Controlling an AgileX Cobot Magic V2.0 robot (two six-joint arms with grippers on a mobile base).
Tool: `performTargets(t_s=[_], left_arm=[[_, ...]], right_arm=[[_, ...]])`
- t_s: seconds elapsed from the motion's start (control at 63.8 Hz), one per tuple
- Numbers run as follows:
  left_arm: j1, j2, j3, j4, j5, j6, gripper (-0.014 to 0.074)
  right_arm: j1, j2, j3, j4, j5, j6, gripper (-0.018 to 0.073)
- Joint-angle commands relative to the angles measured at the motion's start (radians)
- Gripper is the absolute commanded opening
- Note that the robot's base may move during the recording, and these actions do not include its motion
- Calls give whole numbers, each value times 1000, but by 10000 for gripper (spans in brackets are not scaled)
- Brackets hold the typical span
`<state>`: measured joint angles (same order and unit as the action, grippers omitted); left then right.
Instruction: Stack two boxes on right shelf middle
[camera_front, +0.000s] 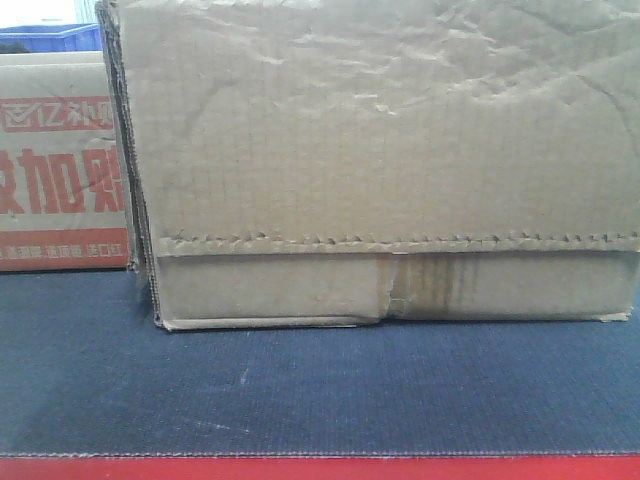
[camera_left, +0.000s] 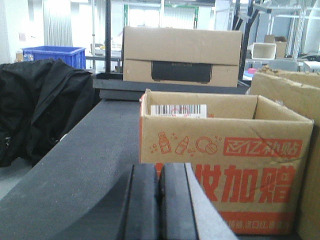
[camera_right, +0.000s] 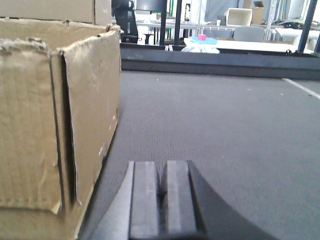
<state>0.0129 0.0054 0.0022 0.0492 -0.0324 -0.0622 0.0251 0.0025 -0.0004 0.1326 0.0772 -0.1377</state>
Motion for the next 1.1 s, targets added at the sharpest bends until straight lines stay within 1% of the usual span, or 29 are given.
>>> performTargets(t_s=[0.0, 0.141, 0.204, 0.282, 0.36, 0.392, 0.47, 0.501, 0.548, 0.58, 0.642, 0.674, 0.736, 0.752, 0.846, 0.877, 0.94, 0.971, 0.987, 1.065, 1.081], left_arm=[[3, -5, -2, -4, -29, 3, -111], [3, -5, -2, -4, -43, 3, -111], [3, -5, -2, -4, -92, 3, -111], [3, -5, -2, -4, -157, 3, -111], [3, -5, -79, -4, -134, 3, -111], [3, -5, -117, -4, -109, 3, -111], [3, -1, -273, -4, 32, 3, -111], [3, 11, -328, -4, 62, 3, -111], [3, 59, -426, 0, 160, 3, -110], [3, 80, -482, 0, 198, 3, -104], [3, 153, -608, 0, 320, 3, -51], [3, 200, -663, 0, 383, 3, -1], [3, 279, -775, 6, 471, 3, 100], [3, 309, -809, 6, 498, 3, 143], [3, 446, -936, 6, 598, 3, 334], [3, 482, -971, 6, 612, 3, 375], [1, 547, -1007, 6, 605, 3, 429], [-5, 582, -1019, 6, 596, 3, 449], [-10, 596, -1028, 6, 591, 3, 454], [-38, 672, -1062, 6, 597, 3, 468], [-43, 687, -1070, 6, 602, 3, 468]], right_arm=[[-5, -3, 0, 7, -68, 0, -162], [-5, -3, 0, 7, -152, 0, -162], [-5, -3, 0, 9, -195, 0, -162], [-5, -3, 0, 18, -205, 0, -162], [-5, -3, -68, 21, -198, 0, -162], [-5, -3, -102, 21, -183, 0, -162], [-5, -3, -249, 21, -106, 0, -162], [-5, -3, -300, 21, -55, 0, -162], [-5, 27, -404, 21, 19, 0, -162], [-5, 51, -442, 21, 49, 0, -162], [-5, 121, -552, 21, 135, 0, -157], [-5, 166, -610, 21, 160, 0, -138], [-5, 243, -694, 21, 196, -2, -71], [-5, 263, -713, 21, 206, -2, -49], [-5, 396, -828, 21, 233, -2, 149], [-5, 433, -855, 21, 241, -2, 211], [-5, 508, -903, 21, 239, -2, 356], [-5, 545, -912, 10, 231, -4, 410], [-5, 552, -913, 7, 227, -4, 424], [-5, 616, -916, 5, 160, -4, 563], [-5, 624, -916, 5, 152, -4, 577]])
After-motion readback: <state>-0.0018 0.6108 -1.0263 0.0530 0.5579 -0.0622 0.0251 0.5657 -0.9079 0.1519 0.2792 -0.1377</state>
